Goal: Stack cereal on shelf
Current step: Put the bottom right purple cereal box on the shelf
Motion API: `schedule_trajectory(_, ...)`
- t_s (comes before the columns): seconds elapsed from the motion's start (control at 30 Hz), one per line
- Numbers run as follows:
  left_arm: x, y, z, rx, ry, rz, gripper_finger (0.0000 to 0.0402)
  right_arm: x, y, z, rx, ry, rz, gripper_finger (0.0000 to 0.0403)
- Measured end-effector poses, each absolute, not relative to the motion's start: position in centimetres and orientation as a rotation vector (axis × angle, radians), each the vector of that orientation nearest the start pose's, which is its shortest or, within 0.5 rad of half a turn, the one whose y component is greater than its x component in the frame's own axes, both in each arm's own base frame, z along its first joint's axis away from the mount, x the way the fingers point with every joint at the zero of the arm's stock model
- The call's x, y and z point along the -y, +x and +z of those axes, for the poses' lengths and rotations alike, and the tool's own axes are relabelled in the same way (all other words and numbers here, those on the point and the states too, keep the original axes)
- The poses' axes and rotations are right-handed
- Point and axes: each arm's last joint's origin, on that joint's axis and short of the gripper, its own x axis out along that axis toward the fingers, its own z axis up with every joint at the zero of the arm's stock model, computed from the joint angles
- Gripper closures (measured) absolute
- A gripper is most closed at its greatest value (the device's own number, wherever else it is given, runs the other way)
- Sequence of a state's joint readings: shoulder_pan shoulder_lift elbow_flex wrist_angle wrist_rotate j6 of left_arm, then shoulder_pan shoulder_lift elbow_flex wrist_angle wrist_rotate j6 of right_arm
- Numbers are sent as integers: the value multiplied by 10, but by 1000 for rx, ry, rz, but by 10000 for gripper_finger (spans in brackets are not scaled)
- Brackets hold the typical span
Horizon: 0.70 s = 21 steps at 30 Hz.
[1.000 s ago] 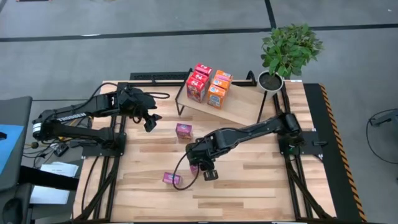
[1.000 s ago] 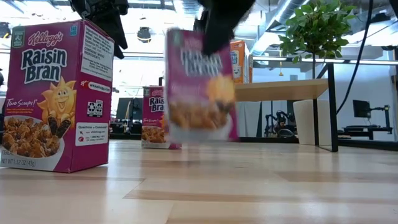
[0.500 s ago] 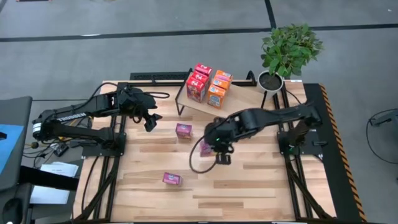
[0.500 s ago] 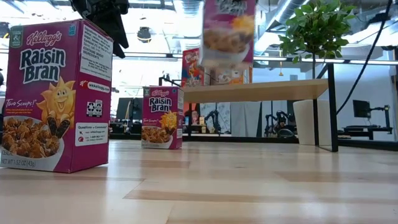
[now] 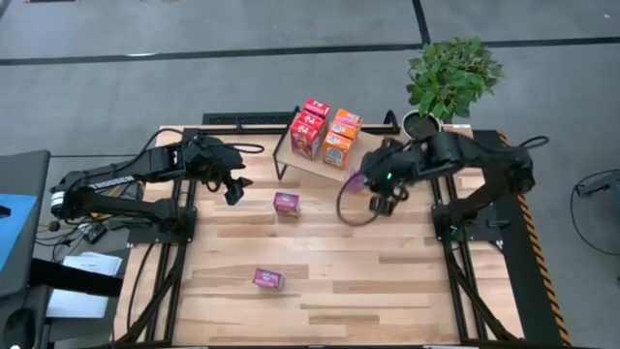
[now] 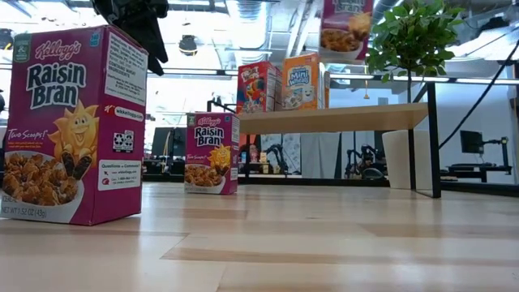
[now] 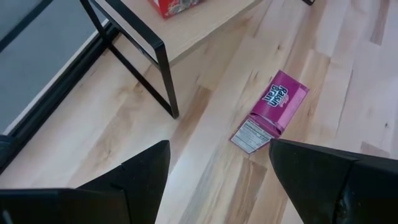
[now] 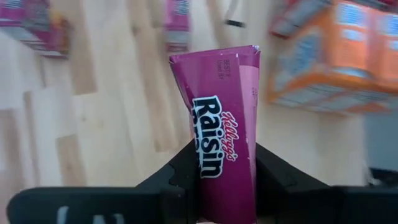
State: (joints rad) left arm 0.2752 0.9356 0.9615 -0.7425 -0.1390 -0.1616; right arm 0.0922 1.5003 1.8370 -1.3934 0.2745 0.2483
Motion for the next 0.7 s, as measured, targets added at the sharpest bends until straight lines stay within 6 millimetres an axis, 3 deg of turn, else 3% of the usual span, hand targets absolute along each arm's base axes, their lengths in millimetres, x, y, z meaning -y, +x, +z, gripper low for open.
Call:
schedule_trajectory(0.33,-53,173,321,-657,-188,456,136,32,220,434,-1038,90,-420,275)
schedule_trajectory(0.53,-54,175,323,-624,-206,462,136,59,199,423,-1037,143,-483,279)
schedule_trajectory(0.7,-54,175,323,-621,-220,466,136,82,194,404,-1019,156,-505,277)
